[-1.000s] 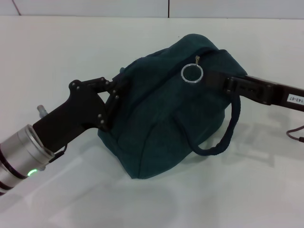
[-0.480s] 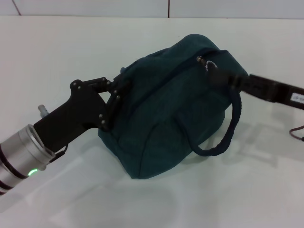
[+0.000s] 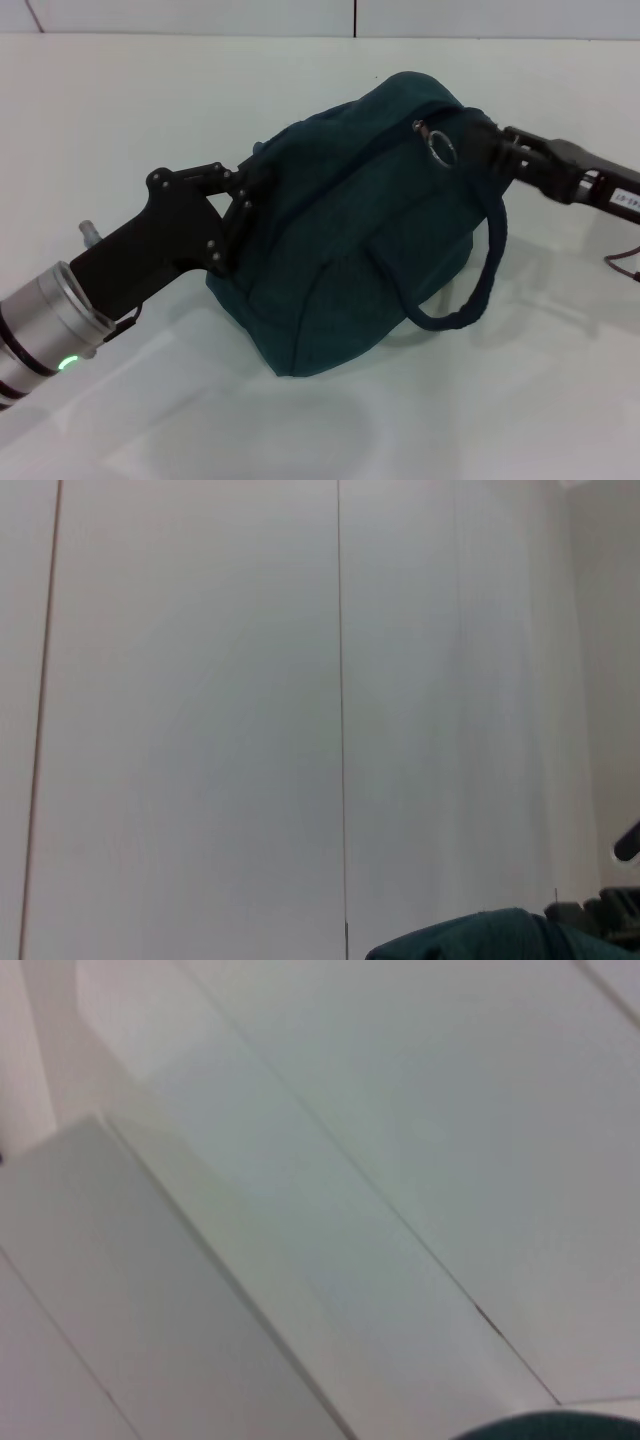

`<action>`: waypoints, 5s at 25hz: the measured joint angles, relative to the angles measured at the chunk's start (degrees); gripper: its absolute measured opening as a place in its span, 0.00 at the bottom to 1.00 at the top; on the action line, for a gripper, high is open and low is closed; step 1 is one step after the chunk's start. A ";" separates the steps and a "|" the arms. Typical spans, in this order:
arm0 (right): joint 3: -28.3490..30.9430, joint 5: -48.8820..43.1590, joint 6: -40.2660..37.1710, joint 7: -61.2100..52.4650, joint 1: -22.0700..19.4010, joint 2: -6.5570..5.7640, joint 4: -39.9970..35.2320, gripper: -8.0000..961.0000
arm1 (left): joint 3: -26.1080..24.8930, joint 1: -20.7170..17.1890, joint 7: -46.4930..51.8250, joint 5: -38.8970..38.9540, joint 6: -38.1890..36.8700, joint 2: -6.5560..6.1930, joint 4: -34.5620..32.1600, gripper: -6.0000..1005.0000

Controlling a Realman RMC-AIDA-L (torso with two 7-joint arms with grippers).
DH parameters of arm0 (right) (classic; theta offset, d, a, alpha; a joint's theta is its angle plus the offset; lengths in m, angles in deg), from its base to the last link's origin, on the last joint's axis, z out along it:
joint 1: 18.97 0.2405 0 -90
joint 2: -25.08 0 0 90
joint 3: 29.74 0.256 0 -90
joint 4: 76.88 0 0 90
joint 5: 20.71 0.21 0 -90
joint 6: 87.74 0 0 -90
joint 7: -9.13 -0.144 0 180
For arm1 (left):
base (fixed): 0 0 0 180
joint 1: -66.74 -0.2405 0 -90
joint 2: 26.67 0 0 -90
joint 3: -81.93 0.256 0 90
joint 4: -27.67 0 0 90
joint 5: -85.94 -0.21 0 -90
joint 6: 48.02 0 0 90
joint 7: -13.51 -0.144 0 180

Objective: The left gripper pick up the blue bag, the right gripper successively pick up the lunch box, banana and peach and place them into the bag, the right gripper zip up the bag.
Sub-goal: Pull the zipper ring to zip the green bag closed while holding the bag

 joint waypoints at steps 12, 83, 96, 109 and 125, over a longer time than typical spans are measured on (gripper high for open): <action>-0.21 -5.71 0.40 -2.26 1.59 0.94 -2.90 0.54 | 0.00 0.02 -0.42 -0.01 0.02 0.00 0.00 0.05; 5.28 0.03 -2.47 11.85 -4.11 1.52 -2.10 0.03 | -0.24 0.02 -1.04 0.00 -0.29 -0.14 0.00 0.05; 10.32 -0.34 3.80 12.32 -6.64 0.92 -1.93 0.03 | -0.40 1.22 2.69 2.25 0.25 -1.28 -0.07 0.05; 9.98 -4.80 11.43 12.41 -7.14 0.78 -1.94 0.03 | -0.45 2.52 5.34 3.33 0.81 -2.23 -0.09 0.05; 17.07 -1.14 1.15 17.15 -8.28 1.33 -0.16 0.30 | -0.27 2.47 5.40 3.20 0.69 -0.52 -0.10 0.05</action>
